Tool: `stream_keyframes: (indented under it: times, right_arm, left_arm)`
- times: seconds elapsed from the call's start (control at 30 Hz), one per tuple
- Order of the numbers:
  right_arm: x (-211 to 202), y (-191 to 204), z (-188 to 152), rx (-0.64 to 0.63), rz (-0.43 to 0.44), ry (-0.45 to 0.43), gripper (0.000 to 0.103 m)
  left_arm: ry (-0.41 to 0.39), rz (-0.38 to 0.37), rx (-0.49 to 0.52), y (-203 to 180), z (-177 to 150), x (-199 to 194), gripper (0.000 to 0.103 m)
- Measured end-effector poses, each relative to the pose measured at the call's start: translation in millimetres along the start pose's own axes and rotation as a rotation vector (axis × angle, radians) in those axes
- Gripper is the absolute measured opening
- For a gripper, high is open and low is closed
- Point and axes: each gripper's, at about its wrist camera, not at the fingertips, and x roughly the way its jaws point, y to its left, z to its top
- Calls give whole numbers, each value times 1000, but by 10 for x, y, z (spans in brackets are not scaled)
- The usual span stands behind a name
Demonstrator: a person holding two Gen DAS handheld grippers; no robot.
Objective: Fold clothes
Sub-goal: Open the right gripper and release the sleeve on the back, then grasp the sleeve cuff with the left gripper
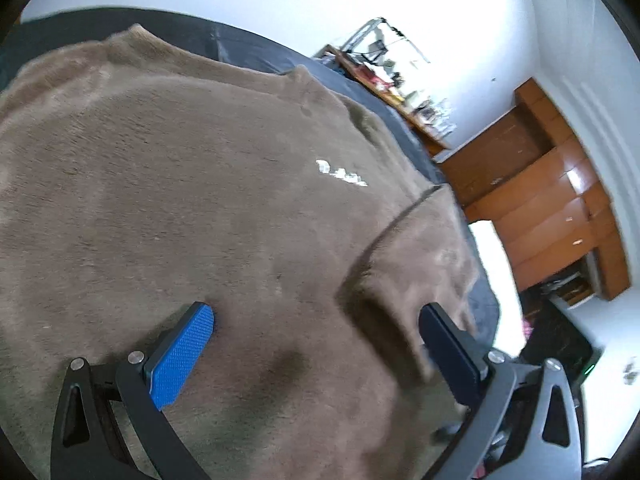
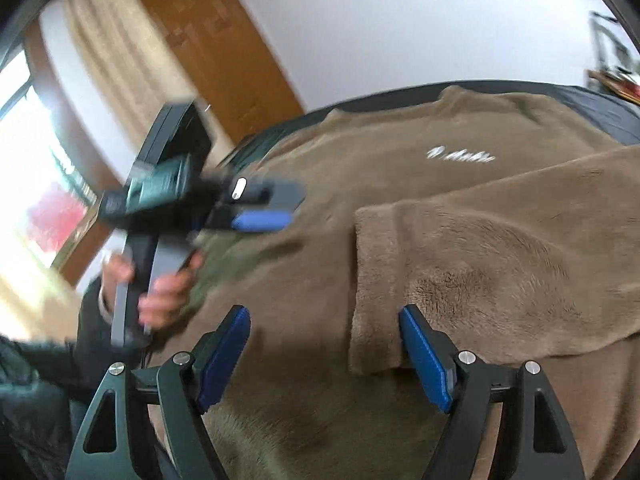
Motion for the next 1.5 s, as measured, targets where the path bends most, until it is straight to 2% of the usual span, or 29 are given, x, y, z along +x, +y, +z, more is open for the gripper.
stream_keyframes:
  times: [0.07,0.17,0.33,0.5,0.7,0.87,0.93,0.97,1.0,1.1,1.2,1.33,1.5]
  right_arm:
    - [42,63,-18,-44,-17,10,82]
    - [44,2,-32,-20,20,-5,85]
    - [-13,-86,-30,33,75,-33,85]
    - [0,-4,8,4,56,-50,85]
    - [-21,-29,8,-5,79,-85,85]
    - [-47,-3,-2,-28,82,-106,85]
    - [-54,-3,-2,-32,85,-114,85]
    - [-55,-4,-1,-34,88,-117,85]
    - [-55,-5,0,-35,90,-120,85]
    - [-50,-5,7,-45,102,-127,85]
    - [-62,17,1,-62,113,-130,85]
    - [-64,25,-1,-65,117,-129,85]
    - [-48,35,10,-72,125,-133,85]
  left_arm:
    - [10,-36,-19,-3,20,1,103]
    - [68,-65,-18,-97,33,78,103]
    - [117,-34,-13,-269,32,218,103]
    - [149,-134,-67,-380,39,333,103]
    - [190,-100,-50,-527,43,572,103]
    - [206,-125,-47,-620,38,661,101]
    - [216,-98,-19,-657,23,680,82]
    - [224,-81,-9,-668,16,704,59]
    - [236,-63,-5,-663,8,731,42]
    - [241,-47,-32,-584,-9,762,36]
    - [230,-46,-39,-564,0,703,36]
    - [183,-5,-14,-587,22,574,32]
    - [116,20,-10,-612,248,378,31]
